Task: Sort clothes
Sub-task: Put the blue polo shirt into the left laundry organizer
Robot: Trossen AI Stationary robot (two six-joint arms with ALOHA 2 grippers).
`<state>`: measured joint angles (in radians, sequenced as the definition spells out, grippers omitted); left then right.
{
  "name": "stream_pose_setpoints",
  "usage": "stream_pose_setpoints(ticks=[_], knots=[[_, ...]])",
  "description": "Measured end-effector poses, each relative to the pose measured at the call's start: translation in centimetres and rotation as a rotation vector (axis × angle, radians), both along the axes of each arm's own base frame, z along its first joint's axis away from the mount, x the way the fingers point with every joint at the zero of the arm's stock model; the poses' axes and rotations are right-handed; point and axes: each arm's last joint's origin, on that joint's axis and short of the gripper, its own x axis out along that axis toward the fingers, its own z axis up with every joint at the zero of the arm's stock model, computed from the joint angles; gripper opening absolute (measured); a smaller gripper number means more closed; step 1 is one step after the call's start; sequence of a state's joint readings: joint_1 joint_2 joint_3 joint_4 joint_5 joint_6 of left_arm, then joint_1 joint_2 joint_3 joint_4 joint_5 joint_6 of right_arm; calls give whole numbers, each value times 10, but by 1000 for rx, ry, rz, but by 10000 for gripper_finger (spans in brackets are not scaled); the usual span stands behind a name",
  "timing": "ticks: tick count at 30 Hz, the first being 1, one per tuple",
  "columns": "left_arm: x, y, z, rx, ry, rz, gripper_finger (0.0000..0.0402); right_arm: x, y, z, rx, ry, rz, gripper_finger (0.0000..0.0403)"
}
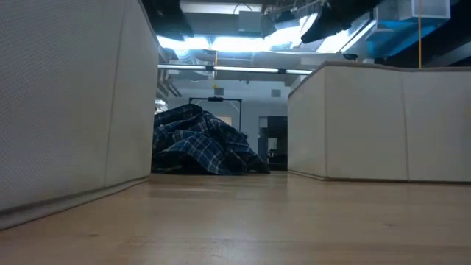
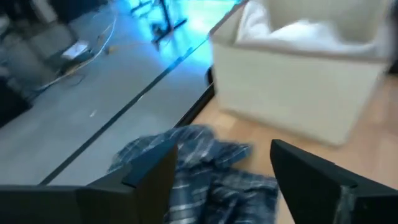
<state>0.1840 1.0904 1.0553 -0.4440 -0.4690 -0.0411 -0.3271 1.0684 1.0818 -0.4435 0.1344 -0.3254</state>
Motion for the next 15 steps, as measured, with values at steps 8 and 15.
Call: stream_pose_setpoints(ticks=[8,15], knots=[[42,50,-20,-86,307,141,258,-12,5,-28,10,-49,12,238],[71,91,-45,-227,509,133,257,-8,5,-51,35,-79,49,238]])
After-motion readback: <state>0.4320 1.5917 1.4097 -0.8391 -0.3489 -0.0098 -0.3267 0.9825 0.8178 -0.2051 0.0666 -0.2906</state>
